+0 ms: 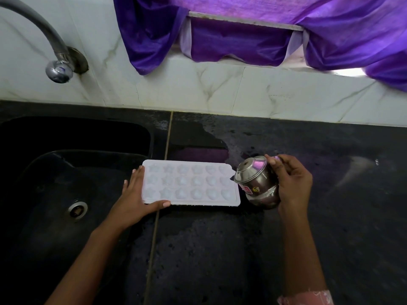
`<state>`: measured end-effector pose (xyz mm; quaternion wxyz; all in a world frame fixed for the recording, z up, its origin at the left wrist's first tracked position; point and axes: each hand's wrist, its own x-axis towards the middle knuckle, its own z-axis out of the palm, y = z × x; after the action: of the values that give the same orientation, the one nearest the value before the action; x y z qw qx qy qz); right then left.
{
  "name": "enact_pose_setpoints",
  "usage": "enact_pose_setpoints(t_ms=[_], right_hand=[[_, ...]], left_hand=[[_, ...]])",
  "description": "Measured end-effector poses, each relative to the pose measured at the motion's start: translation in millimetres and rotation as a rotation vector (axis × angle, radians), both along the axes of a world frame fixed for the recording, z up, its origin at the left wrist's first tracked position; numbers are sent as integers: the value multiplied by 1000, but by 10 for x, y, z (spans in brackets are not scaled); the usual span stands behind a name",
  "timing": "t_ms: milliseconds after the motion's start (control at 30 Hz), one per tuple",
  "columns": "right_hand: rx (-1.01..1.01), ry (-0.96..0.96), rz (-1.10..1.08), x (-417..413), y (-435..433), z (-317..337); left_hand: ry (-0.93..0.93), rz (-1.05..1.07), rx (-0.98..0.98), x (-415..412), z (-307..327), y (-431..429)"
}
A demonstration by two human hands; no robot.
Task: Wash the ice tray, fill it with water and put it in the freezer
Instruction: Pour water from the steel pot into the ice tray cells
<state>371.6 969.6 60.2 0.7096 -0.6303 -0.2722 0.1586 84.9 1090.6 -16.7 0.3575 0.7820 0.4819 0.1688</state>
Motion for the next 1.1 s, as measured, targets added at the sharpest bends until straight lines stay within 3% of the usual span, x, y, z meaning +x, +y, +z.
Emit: enact_pose_setpoints(t_ms=[333,733,1100], right_hand=[[-16,6,-30,-5,1,7],[84,225,-10,-54,-18,53],[96,254,38,-198,93,94]], left_hand=[[-3,0,6,-3,-3,-2],[4,-1,12,-3,-24,9],[-2,-2,13,-2,-11,6]])
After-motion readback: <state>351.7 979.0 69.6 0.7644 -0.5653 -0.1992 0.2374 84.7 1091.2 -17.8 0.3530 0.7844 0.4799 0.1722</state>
